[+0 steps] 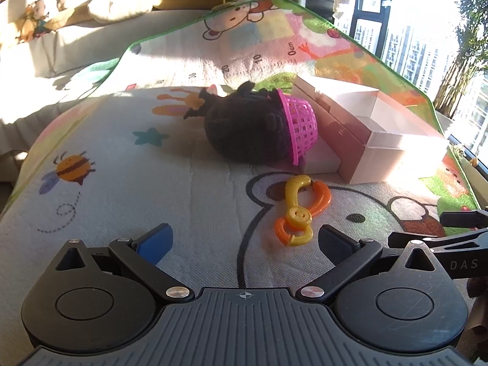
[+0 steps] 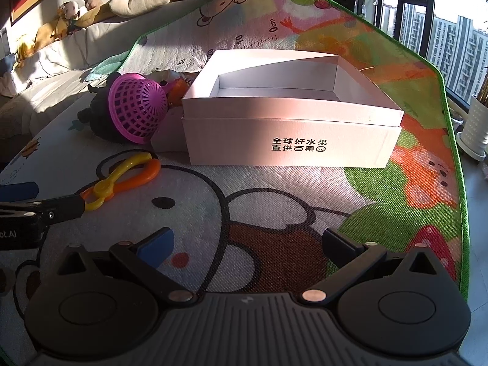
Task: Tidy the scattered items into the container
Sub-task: 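Lower the right tool and grasp the yellow-orange plastic toy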
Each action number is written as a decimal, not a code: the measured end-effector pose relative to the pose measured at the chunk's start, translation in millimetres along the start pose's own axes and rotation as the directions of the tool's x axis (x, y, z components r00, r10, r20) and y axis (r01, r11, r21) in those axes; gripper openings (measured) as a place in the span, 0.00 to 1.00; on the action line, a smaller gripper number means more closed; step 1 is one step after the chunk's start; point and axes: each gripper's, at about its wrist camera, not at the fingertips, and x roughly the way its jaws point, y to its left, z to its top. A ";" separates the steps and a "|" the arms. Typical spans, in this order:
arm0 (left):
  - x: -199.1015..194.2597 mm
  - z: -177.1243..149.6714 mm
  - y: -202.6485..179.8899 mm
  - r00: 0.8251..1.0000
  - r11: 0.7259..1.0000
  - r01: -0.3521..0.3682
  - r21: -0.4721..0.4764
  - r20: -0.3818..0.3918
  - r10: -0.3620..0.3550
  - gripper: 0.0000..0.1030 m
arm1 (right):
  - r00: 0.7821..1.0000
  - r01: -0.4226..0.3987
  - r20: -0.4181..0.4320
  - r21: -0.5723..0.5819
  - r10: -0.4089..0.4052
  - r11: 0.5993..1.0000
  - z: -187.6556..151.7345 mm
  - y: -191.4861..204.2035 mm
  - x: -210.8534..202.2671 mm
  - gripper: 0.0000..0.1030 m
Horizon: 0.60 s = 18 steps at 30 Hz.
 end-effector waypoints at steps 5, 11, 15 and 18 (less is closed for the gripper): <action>-12.8 20.6 26.6 0.993 0.994 -0.102 0.037 0.069 0.100 1.00 | 0.973 -0.048 0.206 -0.249 0.101 0.967 17.2 38.8 -25.0 0.85; -14.6 43.2 54.4 0.985 0.990 -0.143 -0.001 0.103 0.142 1.00 | 0.962 -0.235 0.061 -0.314 0.266 0.920 28.2 82.6 4.8 0.54; -11.5 52.5 52.2 0.989 0.994 -0.109 -0.002 0.102 0.108 1.00 | 0.960 -0.240 0.059 -0.322 0.273 0.916 23.7 104.7 25.0 0.54; -6.2 55.3 36.5 0.993 0.995 -0.082 0.056 0.087 0.077 1.00 | 0.971 -0.196 0.054 -0.383 0.234 0.903 16.1 105.8 23.2 0.49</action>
